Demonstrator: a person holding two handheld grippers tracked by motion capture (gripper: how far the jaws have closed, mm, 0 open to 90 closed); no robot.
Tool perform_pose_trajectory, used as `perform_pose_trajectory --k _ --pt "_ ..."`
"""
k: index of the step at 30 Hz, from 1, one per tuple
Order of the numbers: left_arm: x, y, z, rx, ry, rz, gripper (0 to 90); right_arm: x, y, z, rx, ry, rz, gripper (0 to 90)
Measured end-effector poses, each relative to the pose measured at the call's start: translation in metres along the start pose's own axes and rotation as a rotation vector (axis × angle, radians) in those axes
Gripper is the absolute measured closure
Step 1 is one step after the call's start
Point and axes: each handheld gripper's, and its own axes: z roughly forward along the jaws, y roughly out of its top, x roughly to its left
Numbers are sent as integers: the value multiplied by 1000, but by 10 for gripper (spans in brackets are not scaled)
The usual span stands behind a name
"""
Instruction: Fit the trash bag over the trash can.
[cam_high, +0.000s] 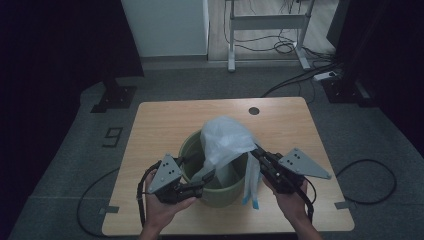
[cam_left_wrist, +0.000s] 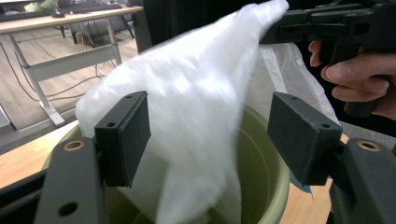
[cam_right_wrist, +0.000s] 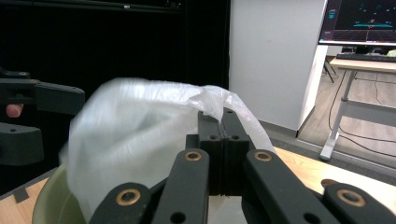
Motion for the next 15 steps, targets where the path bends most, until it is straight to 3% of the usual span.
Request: perform_pose_trajectory --k 4,11,13,15 --pt "0 4 5 4 -15 6 287 0 1 0 3 8 -7 888" --pt "-5 4 26 40 -80 5 307 12 3 13 26 67 -33 888" --pt "-6 4 28 45 -85 6 335 15 2 17 35 83 -34 888" --pt "-6 1 32 49 -86 10 427 18 1 20 43 97 -30 888"
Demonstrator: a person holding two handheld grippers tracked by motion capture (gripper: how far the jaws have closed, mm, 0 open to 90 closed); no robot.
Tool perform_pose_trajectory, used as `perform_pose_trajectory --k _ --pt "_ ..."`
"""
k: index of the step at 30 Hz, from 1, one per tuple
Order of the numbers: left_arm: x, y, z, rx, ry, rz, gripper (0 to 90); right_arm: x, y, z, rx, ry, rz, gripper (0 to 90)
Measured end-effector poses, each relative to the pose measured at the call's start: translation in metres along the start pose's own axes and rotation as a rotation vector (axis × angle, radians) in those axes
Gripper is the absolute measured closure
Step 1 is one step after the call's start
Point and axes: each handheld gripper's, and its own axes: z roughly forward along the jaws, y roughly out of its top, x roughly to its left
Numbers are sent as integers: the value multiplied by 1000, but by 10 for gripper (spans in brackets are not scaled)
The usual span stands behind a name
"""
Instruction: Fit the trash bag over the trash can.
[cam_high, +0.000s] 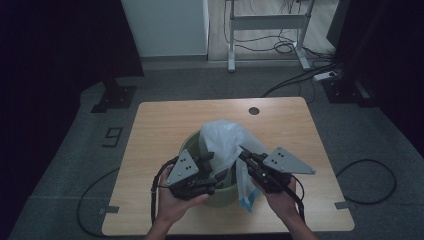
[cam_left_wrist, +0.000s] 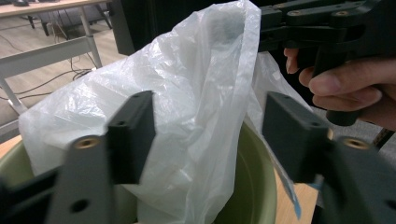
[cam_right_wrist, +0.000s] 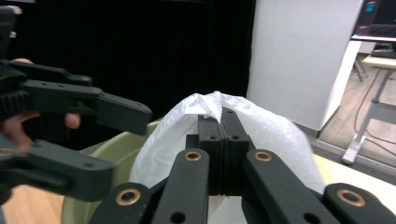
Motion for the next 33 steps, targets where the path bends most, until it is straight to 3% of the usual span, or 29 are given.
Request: perform_pose_trajectory --k 2,3,5,13,16,17,18,21,28,33 --pt "0 -2 3 -1 -14 5 549 1 -1 1 2 9 4 888" --pt "0 -3 3 0 -12 11 549 1 -2 2 4 19 7 887" --pt "2 -6 6 4 -27 13 709 4 -6 4 10 38 18 883" --pt "4 -11 9 2 -27 7 894 5 -11 3 20 54 27 815" --pt "5 -12 10 -3 -15 -5 897 7 -12 2 20 52 26 729" --pt "6 -12 11 -5 0 -13 897 9 -13 -1 15 33 30 569" --pt "6 -12 11 -5 0 -13 898 9 -13 -1 15 33 30 569" --pt "8 -12 11 -11 18 -27 898 20 -22 -14 25 -7 27 435" --pt "9 -11 11 -16 26 -37 898 30 -45 -38 40 -53 45 386" --pt "11 -12 9 -21 36 -44 898 28 -70 -53 52 -98 98 376"
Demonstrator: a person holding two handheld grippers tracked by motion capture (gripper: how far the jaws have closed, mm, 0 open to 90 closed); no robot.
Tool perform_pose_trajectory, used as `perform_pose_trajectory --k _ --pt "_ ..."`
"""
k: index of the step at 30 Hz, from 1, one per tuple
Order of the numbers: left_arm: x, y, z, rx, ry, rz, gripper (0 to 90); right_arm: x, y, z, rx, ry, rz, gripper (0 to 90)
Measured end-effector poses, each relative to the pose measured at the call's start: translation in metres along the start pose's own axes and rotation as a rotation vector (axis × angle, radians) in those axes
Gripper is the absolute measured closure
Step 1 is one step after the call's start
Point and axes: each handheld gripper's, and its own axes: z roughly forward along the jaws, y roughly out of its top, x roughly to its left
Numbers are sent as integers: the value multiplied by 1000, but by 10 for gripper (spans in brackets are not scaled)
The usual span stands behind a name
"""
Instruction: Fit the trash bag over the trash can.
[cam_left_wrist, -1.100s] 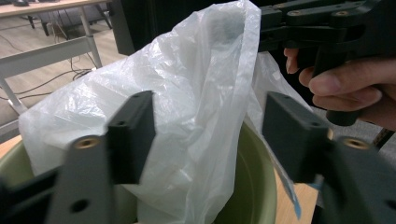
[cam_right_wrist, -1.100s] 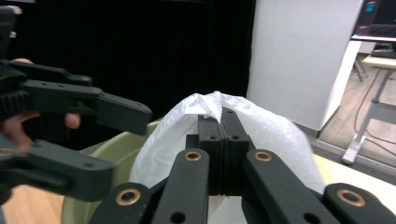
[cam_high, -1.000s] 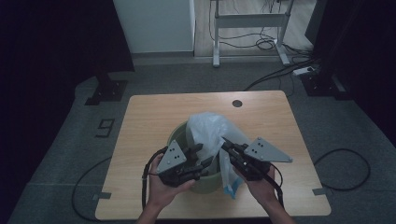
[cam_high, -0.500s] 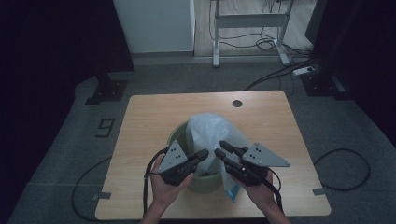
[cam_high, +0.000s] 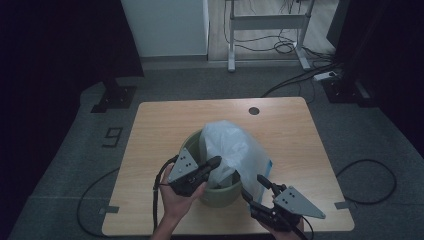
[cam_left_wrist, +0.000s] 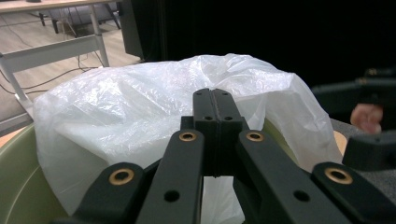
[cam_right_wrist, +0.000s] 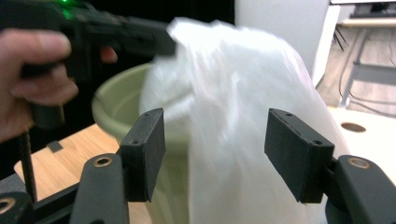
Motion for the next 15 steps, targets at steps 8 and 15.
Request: perform_pose_trajectory --k 8,15 --pt "2 1 -4 -11 9 -8 898 -2 -27 -1 48 -17 39 381" --pt "3 1 -10 -17 7 -6 899 -9 -40 3 58 -84 66 619"
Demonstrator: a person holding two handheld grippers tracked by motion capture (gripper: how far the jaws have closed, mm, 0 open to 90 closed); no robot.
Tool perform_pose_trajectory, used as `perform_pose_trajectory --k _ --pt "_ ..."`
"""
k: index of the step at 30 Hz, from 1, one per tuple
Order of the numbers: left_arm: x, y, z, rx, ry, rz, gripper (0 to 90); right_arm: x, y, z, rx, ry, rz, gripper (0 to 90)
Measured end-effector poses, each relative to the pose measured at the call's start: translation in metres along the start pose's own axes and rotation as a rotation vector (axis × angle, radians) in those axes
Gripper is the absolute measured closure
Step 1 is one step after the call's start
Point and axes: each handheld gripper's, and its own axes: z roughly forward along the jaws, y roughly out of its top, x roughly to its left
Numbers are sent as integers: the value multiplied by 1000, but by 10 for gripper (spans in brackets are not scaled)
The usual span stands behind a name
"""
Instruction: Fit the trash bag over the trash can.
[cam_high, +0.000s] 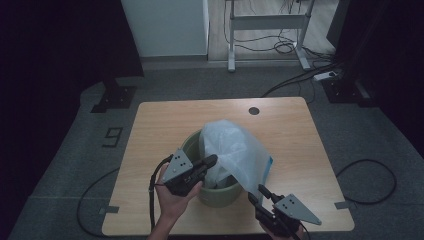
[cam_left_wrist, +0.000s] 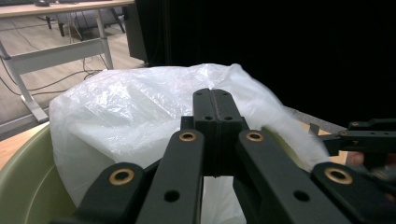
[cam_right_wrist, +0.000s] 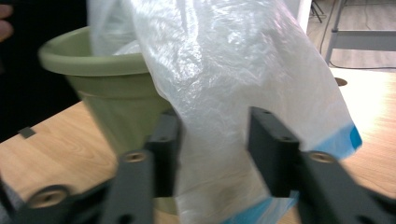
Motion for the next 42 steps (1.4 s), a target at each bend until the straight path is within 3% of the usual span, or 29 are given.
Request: perform_pose_trajectory --k 1,5,9,11,15,24,27,32,34,35,36,37,40,42 --pt "0 0 0 0 0 0 899 0 0 0 0 0 0 619" --pt "-1 -1 -1 5 -8 4 899 -12 2 0 -18 -35 6 805" --pt "-2 -1 -2 5 -16 6 899 -17 11 -2 -45 -65 -3 834" --pt "-3 -1 -3 3 -17 6 899 -22 25 -5 -86 -84 -3 847" --pt "-4 -1 -7 0 -22 7 899 -25 40 -6 -122 -86 -14 877" --pt "-2 -11 -24 -2 -32 -2 899 -13 97 5 -227 -13 -90 891" --pt "-1 -15 -28 -1 -30 -6 899 -7 105 9 -236 0 -104 891" --pt "1 -23 -35 -7 -34 -19 894 7 114 27 -219 67 -133 891" --pt "2 -23 -36 -10 -31 -21 762 10 113 34 -201 81 -139 891" --pt "2 -23 -37 -12 -22 -17 762 10 113 34 -201 81 -139 891" --pt "2 -22 -38 -15 -8 -10 631 11 110 38 -189 91 -134 891" --pt "1 -22 -40 -24 9 -5 631 11 110 38 -189 91 -134 891" --pt "2 -16 -41 -32 33 -7 424 10 110 39 -187 102 -126 892" --pt "3 -11 -38 -22 32 -4 407 10 110 38 -189 104 -126 892"
